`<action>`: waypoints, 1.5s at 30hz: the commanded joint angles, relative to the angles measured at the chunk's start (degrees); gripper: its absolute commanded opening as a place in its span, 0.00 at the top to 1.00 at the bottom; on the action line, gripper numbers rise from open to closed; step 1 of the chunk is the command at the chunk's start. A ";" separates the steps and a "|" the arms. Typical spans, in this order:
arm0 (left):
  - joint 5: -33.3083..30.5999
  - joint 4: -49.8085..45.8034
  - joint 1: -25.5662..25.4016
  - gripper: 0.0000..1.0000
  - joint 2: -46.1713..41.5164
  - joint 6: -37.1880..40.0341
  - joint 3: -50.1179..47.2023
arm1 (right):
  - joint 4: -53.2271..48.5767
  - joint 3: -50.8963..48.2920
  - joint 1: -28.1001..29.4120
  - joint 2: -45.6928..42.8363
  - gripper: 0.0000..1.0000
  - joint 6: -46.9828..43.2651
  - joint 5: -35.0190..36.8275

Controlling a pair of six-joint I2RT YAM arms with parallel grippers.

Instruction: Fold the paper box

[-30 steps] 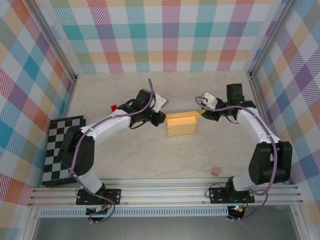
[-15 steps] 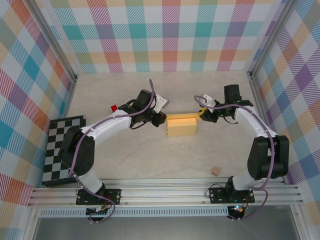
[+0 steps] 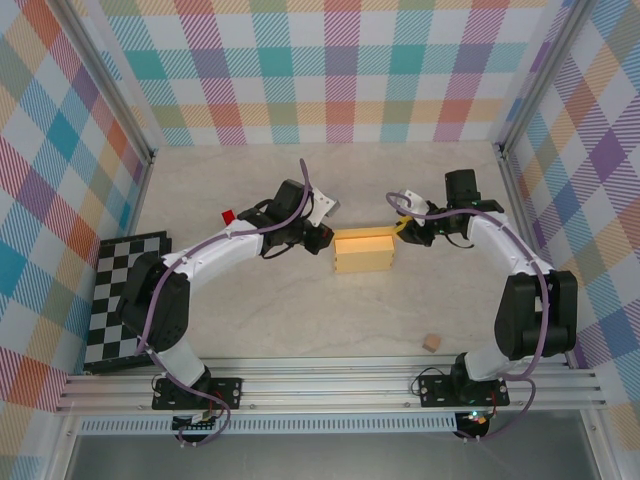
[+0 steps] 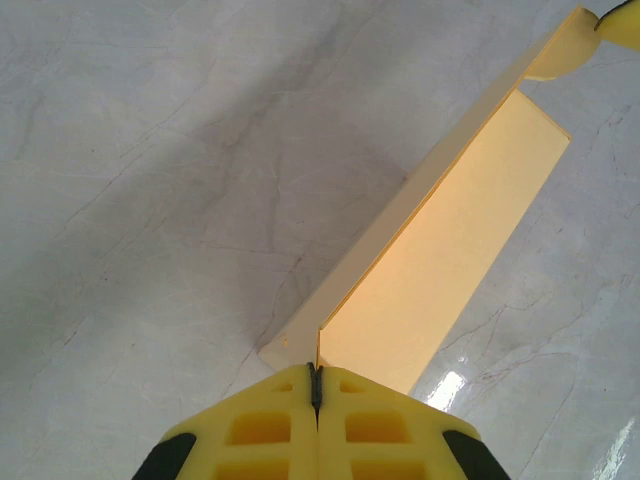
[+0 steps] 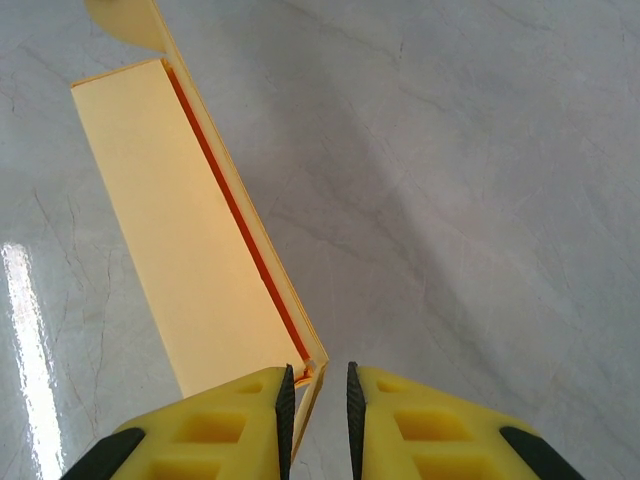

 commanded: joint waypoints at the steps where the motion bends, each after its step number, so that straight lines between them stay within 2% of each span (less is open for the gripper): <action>1: -0.39 -0.94 -0.70 1.00 -2.24 -0.49 0.73 | -1.61 -0.88 0.50 0.25 0.76 0.52 -1.04; 6: -0.54 -0.94 -0.70 1.00 -2.35 -0.35 0.68 | -1.92 -1.11 0.94 0.81 0.77 0.55 1.17; 18: -1.61 -0.50 -0.87 1.00 -2.44 -3.11 1.31 | -3.45 0.37 2.67 3.21 0.97 6.52 2.85; 20: -2.55 -0.07 -0.88 1.00 -2.09 -6.51 2.04 | -3.74 1.49 3.22 3.83 1.00 10.14 4.24; 26: -5.79 1.67 -2.49 1.00 -0.41 -17.77 3.78 | -2.26 4.03 4.32 3.51 1.00 25.21 5.33; 32: -12.15 4.95 -5.16 1.00 -0.07 -23.67 4.56 | 5.78 1.17 6.40 -2.17 1.00 42.39 14.91; 36: -15.48 5.63 -5.70 1.00 0.43 -26.42 4.38 | 8.48 0.79 6.81 -4.64 1.00 53.15 18.10; 45: -18.66 6.15 -5.68 1.00 1.88 -38.20 4.47 | 14.53 -5.08 8.55 -6.11 1.00 61.63 20.87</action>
